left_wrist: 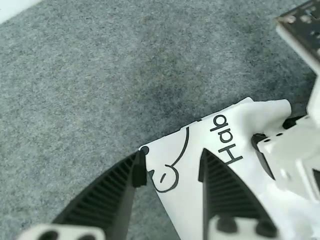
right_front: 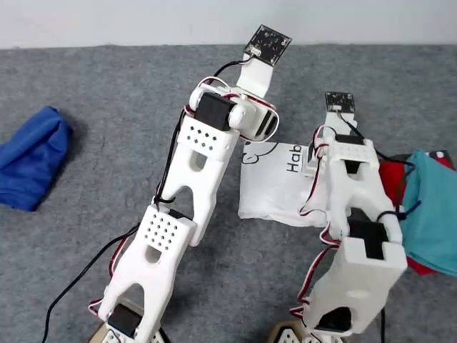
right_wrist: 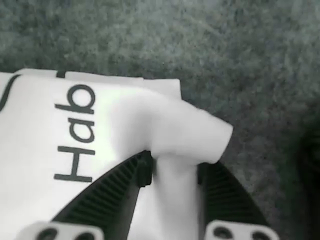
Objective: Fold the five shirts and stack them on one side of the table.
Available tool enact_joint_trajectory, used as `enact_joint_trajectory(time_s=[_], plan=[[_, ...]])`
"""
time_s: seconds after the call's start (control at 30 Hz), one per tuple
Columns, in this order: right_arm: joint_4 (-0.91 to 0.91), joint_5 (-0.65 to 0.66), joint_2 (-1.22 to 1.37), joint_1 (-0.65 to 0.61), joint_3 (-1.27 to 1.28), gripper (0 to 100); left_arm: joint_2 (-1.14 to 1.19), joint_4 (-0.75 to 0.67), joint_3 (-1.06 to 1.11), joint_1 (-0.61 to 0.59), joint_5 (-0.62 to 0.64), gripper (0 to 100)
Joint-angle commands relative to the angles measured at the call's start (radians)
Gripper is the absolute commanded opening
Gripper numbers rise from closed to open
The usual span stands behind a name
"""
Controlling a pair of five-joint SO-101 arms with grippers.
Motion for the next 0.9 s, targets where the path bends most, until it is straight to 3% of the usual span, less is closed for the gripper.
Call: enact_joint_trajectory(time_s=[0.0,0.03,0.27,0.53,0.77,0.87], plan=[[0.076,-0.011,0.033,-0.024,-0.066,5.1,-0.077,0.012,-0.035,0.006,-0.008,18],[0.093,-0.011,0.033,-0.028,-0.074,0.6,-0.077,0.012,-0.035,0.006,-0.008,18],[0.193,0.064,-0.042,-0.076,-0.081,0.9,-0.072,0.012,-0.033,0.006,-0.008,18],[0.341,0.081,-0.424,-0.162,-0.081,0.9,-0.069,0.012,-0.030,0.006,-0.008,18],[0.397,0.117,-0.644,-0.119,-0.066,0.9,-0.077,0.012,0.010,0.006,-0.008,18],[0.314,0.117,-0.624,-0.067,0.054,0.9,-0.077,0.012,0.010,0.006,-0.008,18]])
